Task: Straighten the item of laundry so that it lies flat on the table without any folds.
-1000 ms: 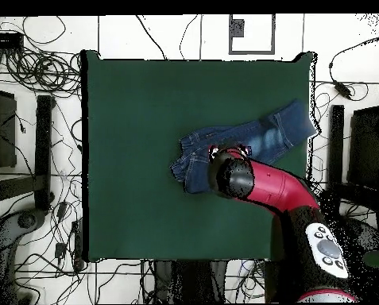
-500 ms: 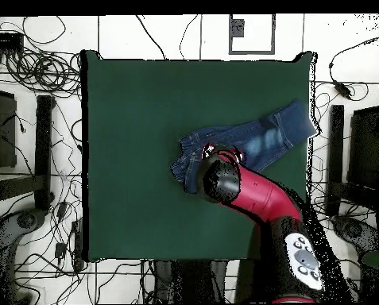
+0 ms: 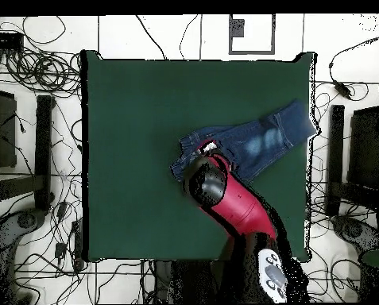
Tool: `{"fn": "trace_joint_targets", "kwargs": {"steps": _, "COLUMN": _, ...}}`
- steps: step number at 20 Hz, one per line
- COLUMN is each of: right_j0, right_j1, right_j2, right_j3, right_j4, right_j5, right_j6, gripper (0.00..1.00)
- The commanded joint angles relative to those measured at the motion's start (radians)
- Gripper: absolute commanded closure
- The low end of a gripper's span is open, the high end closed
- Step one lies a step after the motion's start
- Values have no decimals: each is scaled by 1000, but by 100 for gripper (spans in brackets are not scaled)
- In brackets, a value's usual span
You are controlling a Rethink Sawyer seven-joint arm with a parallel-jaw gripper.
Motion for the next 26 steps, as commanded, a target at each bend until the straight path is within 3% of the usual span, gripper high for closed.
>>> {"fn": "trace_joint_targets", "kwargs": {"steps": 1, "right_j0": -42, "right_j1": 65, "right_j2": 29, "right_j3": 125, "right_j4": 65, "right_j5": -75, "right_j6": 322, "gripper": 0}}
{"fn": "trace_joint_targets", "kwargs": {"steps": 12, "right_j0": -95, "right_j1": 86, "right_j2": 78, "right_j3": 110, "right_j4": 13, "right_j5": -103, "right_j6": 351, "gripper": 0}}
{"fn": "trace_joint_targets", "kwargs": {"steps": 17, "right_j0": -38, "right_j1": 94, "right_j2": 41, "right_j3": 100, "right_j4": 50, "right_j5": -90, "right_j6": 360, "gripper": 0}}
{"fn": "trace_joint_targets", "kwargs": {"steps": 22, "right_j0": 65, "right_j1": 100, "right_j2": -36, "right_j3": 89, "right_j4": 148, "right_j5": -11, "right_j6": 413, "gripper": 0}}
{"fn": "trace_joint_targets", "kwargs": {"steps": 26, "right_j0": 94, "right_j1": 114, "right_j2": -50, "right_j3": 82, "right_j4": 199, "right_j5": 0, "right_j6": 434, "gripper": 0}}
